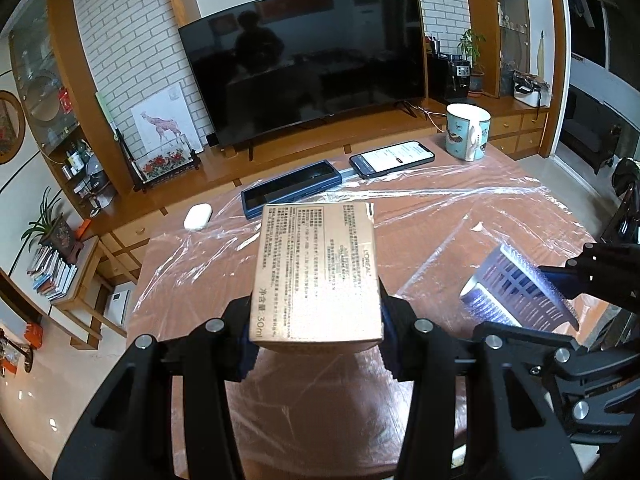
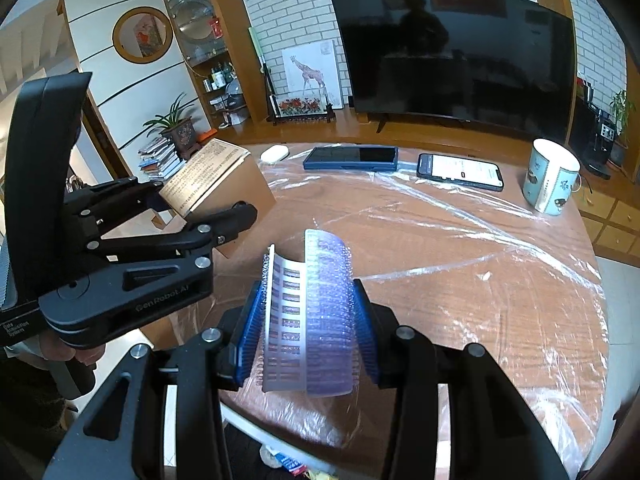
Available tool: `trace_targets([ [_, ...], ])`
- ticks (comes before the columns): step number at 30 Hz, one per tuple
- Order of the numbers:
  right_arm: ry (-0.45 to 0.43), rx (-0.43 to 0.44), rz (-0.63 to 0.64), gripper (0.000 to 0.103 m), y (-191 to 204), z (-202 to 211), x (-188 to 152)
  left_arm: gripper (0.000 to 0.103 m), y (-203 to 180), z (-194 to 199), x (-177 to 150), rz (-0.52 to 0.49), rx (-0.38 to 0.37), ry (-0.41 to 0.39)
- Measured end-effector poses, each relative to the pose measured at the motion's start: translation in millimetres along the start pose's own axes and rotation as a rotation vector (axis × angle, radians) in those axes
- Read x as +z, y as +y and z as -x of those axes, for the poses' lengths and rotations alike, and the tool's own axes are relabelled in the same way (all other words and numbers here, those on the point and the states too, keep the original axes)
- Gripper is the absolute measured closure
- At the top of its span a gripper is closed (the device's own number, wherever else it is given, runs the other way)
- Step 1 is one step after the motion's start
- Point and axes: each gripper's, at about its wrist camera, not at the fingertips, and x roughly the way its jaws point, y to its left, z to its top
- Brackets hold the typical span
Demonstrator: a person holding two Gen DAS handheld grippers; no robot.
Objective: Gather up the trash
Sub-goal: 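Carry the cardboard box and mesh curler in both tools over the black bin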
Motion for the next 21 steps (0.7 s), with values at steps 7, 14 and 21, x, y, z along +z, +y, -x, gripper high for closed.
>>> trace_targets([
  [7, 0.023, -0.033, 0.011, 0.061, 7.5, 11.2, -14.3, 0.054, -3.3, 12.1, -19.7, 0.011, 0.015, 0.023],
  [14, 0.032, -0.077, 0.036, 0.061, 13.2, 25.0, -30.8, 0.054, -10.5, 23.0, -36.6, 0.011, 0.027, 0.043],
  [21, 0.04, -0.103, 0.044, 0.061, 14.1, 39.3, -46.6, 0.054, -20.0, 35.0, -51.4, 0.01, 0.037, 0.05],
])
